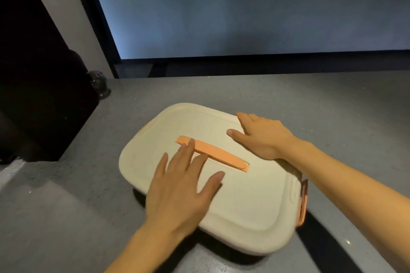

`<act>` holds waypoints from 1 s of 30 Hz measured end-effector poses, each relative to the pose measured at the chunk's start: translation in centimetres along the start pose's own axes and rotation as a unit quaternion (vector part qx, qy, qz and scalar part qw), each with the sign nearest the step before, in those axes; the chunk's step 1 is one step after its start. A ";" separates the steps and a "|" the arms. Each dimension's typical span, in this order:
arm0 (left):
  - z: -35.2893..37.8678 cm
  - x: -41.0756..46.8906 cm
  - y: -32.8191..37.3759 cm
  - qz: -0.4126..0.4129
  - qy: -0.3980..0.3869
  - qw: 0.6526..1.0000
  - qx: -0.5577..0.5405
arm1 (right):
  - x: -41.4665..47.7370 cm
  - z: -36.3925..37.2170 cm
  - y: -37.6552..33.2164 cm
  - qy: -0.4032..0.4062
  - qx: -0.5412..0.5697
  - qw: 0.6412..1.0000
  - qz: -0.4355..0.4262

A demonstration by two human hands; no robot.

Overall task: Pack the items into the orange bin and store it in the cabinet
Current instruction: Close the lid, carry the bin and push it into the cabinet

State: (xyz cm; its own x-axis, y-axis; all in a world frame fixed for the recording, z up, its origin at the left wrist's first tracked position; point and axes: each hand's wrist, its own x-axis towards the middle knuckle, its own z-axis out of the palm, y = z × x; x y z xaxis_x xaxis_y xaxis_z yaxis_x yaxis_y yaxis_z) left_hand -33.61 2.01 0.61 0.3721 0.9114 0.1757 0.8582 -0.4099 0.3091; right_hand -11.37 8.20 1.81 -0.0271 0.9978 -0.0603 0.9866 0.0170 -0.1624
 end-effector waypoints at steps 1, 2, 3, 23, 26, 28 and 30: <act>0.5 -0.3 1.5 -0.033 0.013 0.999 0.005 | 0.6 -0.4 0.5 -0.008 -0.005 1.000 -0.012; 1.0 -0.3 3.1 -0.061 0.019 0.998 0.011 | 1.0 -0.8 1.1 -0.013 -0.019 1.000 -0.015; 1.4 -0.2 4.6 -0.086 0.014 0.996 0.019 | 1.4 -1.1 1.6 -0.014 -0.043 0.999 -0.009; -1.1 3.9 -4.1 -0.250 -0.002 0.968 -0.016 | -7.9 -0.3 3.6 0.037 0.209 0.898 0.386; -1.2 3.8 -4.7 -0.318 -0.001 0.945 -0.075 | -8.0 -0.3 3.5 0.046 0.220 0.890 0.398; -1.1 3.9 -4.6 -0.353 -0.008 0.931 -0.087 | -7.9 -0.3 3.6 0.050 0.240 0.881 0.405; -1.1 4.2 -4.4 -0.368 -0.016 0.926 -0.082 | -7.9 -0.1 3.6 0.055 0.260 0.871 0.413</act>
State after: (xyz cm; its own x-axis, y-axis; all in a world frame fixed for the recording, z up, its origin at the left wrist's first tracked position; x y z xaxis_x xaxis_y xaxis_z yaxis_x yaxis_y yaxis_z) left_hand -36.24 7.57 0.97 -0.2788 0.9460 -0.1656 0.8191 0.3242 0.4731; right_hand -7.55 0.40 1.83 0.7014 0.6567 -0.2769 0.4559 -0.7121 -0.5339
